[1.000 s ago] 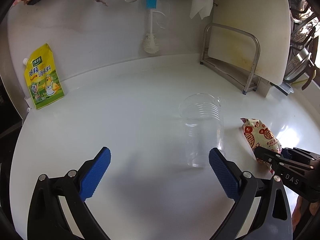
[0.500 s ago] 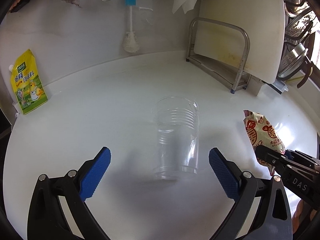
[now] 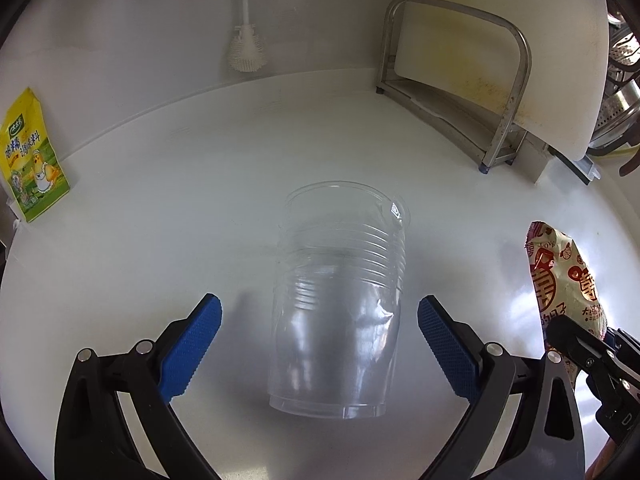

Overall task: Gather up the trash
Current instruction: 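Grasp the clear plastic cup with the left tool while the right tool holds the wrapper, then carry the clear cup and snack wrapper over the basket bin with both tools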

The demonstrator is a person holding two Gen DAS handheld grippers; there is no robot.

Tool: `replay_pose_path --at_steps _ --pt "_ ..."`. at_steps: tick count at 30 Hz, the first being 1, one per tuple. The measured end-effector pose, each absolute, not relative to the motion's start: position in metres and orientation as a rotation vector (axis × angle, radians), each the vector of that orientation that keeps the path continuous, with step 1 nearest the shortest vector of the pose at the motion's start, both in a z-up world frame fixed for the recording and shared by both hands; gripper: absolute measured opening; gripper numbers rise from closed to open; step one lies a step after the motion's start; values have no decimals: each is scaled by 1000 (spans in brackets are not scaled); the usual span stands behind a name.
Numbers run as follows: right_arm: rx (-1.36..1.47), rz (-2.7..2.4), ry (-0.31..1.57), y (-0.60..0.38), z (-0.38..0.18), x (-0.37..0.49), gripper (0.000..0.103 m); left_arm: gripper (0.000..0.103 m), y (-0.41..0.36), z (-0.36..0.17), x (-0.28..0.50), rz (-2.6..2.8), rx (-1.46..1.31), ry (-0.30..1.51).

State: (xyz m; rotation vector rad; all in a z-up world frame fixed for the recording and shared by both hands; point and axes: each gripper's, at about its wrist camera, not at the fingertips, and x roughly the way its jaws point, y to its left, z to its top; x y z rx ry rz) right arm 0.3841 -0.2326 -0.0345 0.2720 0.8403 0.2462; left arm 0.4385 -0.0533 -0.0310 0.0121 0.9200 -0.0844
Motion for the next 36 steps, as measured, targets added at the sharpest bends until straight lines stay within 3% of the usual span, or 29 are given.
replay_pose_path --at_steps 8,10,15,36 --pt "272 248 839 -232 -34 384 28 94 -54 -34 440 -58 45 914" --pt "272 248 838 -232 -34 384 28 79 -55 -33 439 -66 54 910" --pt "268 251 835 -231 -35 383 28 54 -59 -38 435 -83 72 926" --pt "276 219 794 -236 -33 331 28 51 -41 -4 358 -33 102 730"
